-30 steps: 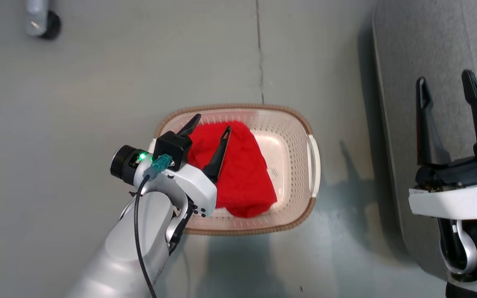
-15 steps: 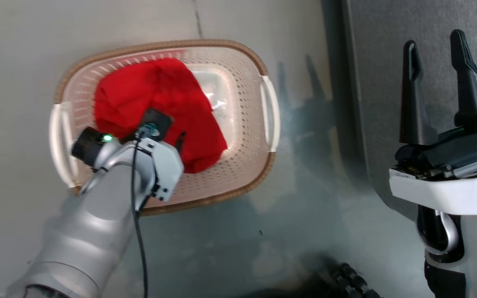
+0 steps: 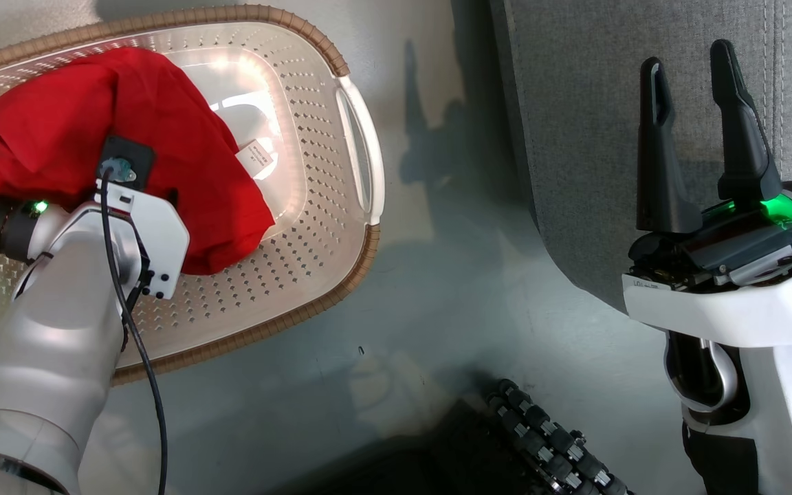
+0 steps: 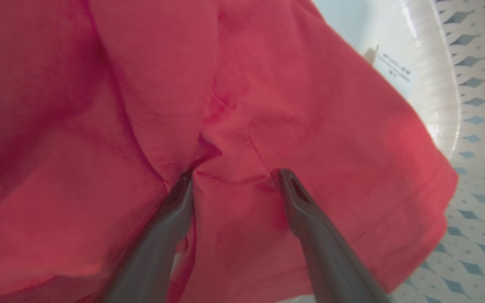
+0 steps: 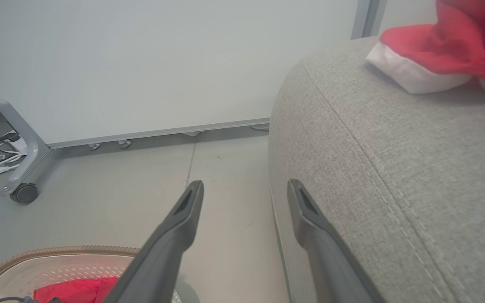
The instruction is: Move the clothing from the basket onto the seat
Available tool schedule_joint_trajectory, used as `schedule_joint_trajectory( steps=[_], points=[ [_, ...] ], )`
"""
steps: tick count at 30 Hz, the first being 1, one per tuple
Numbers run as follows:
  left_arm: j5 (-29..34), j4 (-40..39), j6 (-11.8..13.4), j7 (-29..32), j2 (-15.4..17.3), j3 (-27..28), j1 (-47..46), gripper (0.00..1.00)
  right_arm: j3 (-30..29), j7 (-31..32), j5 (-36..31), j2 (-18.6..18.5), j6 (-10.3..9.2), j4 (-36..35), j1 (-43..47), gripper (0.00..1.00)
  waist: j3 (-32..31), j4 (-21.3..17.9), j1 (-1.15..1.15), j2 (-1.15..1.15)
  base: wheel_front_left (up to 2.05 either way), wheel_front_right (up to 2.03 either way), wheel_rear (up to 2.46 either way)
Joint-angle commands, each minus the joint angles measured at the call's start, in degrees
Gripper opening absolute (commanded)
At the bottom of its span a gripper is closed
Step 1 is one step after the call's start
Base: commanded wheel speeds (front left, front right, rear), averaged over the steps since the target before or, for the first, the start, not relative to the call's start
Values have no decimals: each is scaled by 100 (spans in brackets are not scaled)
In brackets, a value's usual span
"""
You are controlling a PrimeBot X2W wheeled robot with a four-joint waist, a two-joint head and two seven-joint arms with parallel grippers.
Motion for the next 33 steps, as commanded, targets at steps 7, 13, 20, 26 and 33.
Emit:
schedule_joint_trajectory(
  steps=[7, 13, 20, 26, 33],
  points=[
    [68, 61, 10, 125, 11, -135, -200, 0, -63, -36, 71, -9, 1, -2, -94, 100, 7, -3, 0, 0, 0, 0, 0],
    [65, -76, -82, -364, -167, -216, -127, 0, -60, -35, -79, -10, 1, 94, -181, 100, -208, 77, 0, 0, 0, 0, 0],
    [-140, -265, -279, -1139, -571, -191, 291, 0, -194, -35, -374, -13, 1, 199, -30, 100, -880, 459, 0, 0, 0, 0, 0],
    [-316, -528, -368, -1463, -763, -106, 706, 0, -276, 12, -632, -16, 1, 281, 148, 100, -1471, 782, 0, 0, 0, 0, 0],
    [-497, -1500, -355, -1545, -892, 110, 1400, 0, -460, 352, -856, -20, 1, 278, 469, 100, -2314, 1259, 0, 0, 0, 0, 0]
  ],
)
